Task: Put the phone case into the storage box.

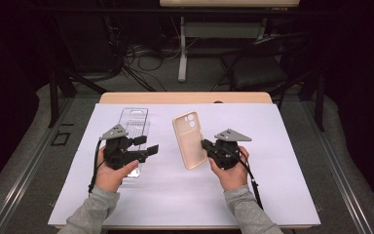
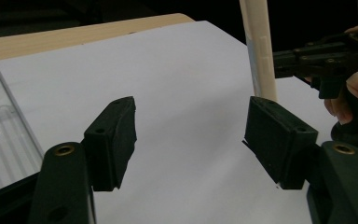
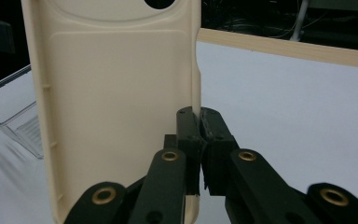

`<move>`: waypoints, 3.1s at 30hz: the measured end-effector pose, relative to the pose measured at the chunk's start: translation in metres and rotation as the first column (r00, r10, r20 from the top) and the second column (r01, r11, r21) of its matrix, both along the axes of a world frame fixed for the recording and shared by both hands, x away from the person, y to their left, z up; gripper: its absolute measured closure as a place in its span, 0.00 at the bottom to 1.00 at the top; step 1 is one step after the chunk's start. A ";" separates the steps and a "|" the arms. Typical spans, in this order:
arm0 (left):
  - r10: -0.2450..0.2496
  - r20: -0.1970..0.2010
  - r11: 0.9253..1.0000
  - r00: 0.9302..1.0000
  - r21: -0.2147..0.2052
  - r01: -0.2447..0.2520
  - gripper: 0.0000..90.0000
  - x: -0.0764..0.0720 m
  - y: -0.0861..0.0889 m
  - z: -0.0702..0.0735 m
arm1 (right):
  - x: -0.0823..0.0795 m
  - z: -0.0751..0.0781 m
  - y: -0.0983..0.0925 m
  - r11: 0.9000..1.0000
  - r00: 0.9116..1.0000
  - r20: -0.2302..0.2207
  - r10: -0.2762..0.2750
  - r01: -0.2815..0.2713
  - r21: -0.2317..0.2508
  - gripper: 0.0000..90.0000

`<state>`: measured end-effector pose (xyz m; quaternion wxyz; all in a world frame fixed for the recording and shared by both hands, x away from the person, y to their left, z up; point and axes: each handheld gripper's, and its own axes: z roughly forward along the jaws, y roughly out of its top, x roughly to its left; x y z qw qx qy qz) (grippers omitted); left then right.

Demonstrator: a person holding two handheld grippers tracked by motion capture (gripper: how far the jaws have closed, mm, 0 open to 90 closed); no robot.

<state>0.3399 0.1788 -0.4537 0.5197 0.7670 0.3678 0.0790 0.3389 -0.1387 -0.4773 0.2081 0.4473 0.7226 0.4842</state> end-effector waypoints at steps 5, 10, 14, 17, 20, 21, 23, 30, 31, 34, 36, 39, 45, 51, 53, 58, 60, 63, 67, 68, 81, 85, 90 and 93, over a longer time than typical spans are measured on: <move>-0.006 -0.003 1.000 1.000 0.003 0.006 0.42 -0.005 -0.008 -0.003 | -0.002 0.001 0.001 1.000 1.000 0.011 -0.004 0.004 0.004 0.98; -0.047 -0.011 0.999 0.999 0.020 0.048 0.44 -0.010 -0.021 -0.006 | -0.003 0.000 0.002 1.000 1.000 0.015 -0.004 0.004 0.001 0.98; -0.075 -0.015 0.997 0.997 0.019 0.075 0.45 -0.014 -0.029 -0.007 | -0.005 -0.001 0.004 1.000 1.000 0.015 -0.002 0.002 0.001 0.98; -0.094 -0.025 0.995 0.995 0.017 0.094 0.46 -0.015 -0.033 -0.008 | -0.006 -0.001 0.005 1.000 1.000 0.022 0.003 -0.004 0.002 0.98; -0.101 -0.022 0.995 0.995 0.023 0.102 0.46 -0.016 -0.035 -0.009 | -0.007 -0.001 0.007 1.000 1.000 0.020 0.007 -0.007 0.003 0.98; -0.107 -0.024 0.994 0.994 0.022 0.107 0.47 -0.017 -0.036 -0.009 | -0.008 -0.001 0.007 1.000 1.000 0.020 0.009 -0.009 0.003 0.98; -0.108 -0.016 0.994 0.994 0.021 0.108 0.47 -0.018 -0.037 -0.009 | -0.008 -0.002 0.008 1.000 1.000 0.021 0.011 -0.011 0.002 0.98; -0.102 -0.018 0.995 0.995 0.010 0.102 0.47 -0.019 -0.040 -0.011 | -0.009 -0.002 0.009 1.000 1.000 0.020 0.016 -0.016 0.004 0.97; -0.102 -0.022 0.995 0.995 0.001 0.102 0.47 -0.019 -0.039 -0.011 | -0.009 -0.003 0.010 1.000 1.000 0.022 0.015 -0.016 0.003 0.97; -0.110 -0.034 0.994 0.993 -0.018 0.109 0.48 -0.019 -0.040 -0.011 | -0.009 -0.003 0.011 1.000 1.000 0.021 0.020 -0.020 -0.003 0.97; -0.115 -0.035 0.993 0.993 -0.016 0.115 0.49 -0.019 -0.040 -0.012 | -0.009 -0.003 0.012 1.000 1.000 0.023 0.021 -0.021 -0.003 0.98; -0.118 -0.041 0.993 0.992 -0.017 0.117 0.49 -0.019 -0.041 -0.012 | -0.010 -0.004 0.013 1.000 0.999 0.020 0.025 -0.025 -0.005 0.97; -0.106 -0.033 0.994 0.994 -0.018 0.105 0.48 -0.019 -0.043 -0.015 | -0.012 -0.004 0.016 0.999 0.999 0.023 0.033 -0.033 -0.015 0.97; -0.117 -0.050 0.993 0.992 -0.015 0.116 0.55 -0.017 -0.046 -0.020 | -0.014 -0.004 0.020 0.999 0.999 0.032 0.042 -0.042 -0.016 0.97; -0.116 -0.057 0.993 0.992 -0.024 0.114 0.58 -0.017 -0.046 -0.021 | -0.015 -0.004 0.021 0.999 0.998 0.036 0.046 -0.045 -0.018 0.97; -0.103 -0.080 0.993 0.991 -0.057 0.098 0.63 -0.016 -0.044 -0.023 | -0.016 -0.005 0.024 0.999 0.998 0.039 0.050 -0.049 -0.024 0.97; -0.093 -0.085 0.994 0.992 -0.073 0.087 0.65 -0.017 -0.044 -0.024 | -0.016 -0.005 0.024 0.998 0.998 0.041 0.052 -0.051 -0.029 0.97; -0.094 -0.104 0.990 0.990 -0.110 0.082 0.67 -0.016 -0.042 -0.024 | -0.017 -0.005 0.025 0.998 0.998 0.040 0.052 -0.051 -0.030 0.97; -0.101 -0.122 0.986 0.987 -0.141 0.083 0.70 -0.016 -0.041 -0.025 | -0.017 -0.006 0.025 0.998 0.998 0.043 0.053 -0.051 -0.031 0.97; -0.104 -0.125 0.986 0.987 -0.146 0.085 0.70 -0.016 -0.041 -0.025 | -0.018 -0.006 0.026 0.998 0.998 0.046 0.052 -0.051 -0.030 0.97; -0.110 -0.188 0.974 0.976 -0.215 0.069 0.79 -0.013 -0.038 -0.027 | -0.019 -0.006 0.027 0.998 0.997 0.056 0.058 -0.057 -0.033 0.97; -0.107 -0.200 0.972 0.974 -0.227 0.060 0.81 -0.012 -0.038 -0.027 | -0.019 -0.006 0.027 0.998 0.997 0.057 0.057 -0.055 -0.032 0.97; -0.098 -0.222 0.970 0.970 -0.238 0.044 0.83 -0.012 -0.038 -0.028 | -0.020 -0.006 0.028 0.998 0.997 0.057 0.059 -0.057 -0.031 0.97; -0.099 -0.231 0.969 0.968 -0.245 0.041 0.84 -0.012 -0.038 -0.028 | -0.020 -0.007 0.028 0.998 0.997 0.055 0.061 -0.059 -0.032 0.97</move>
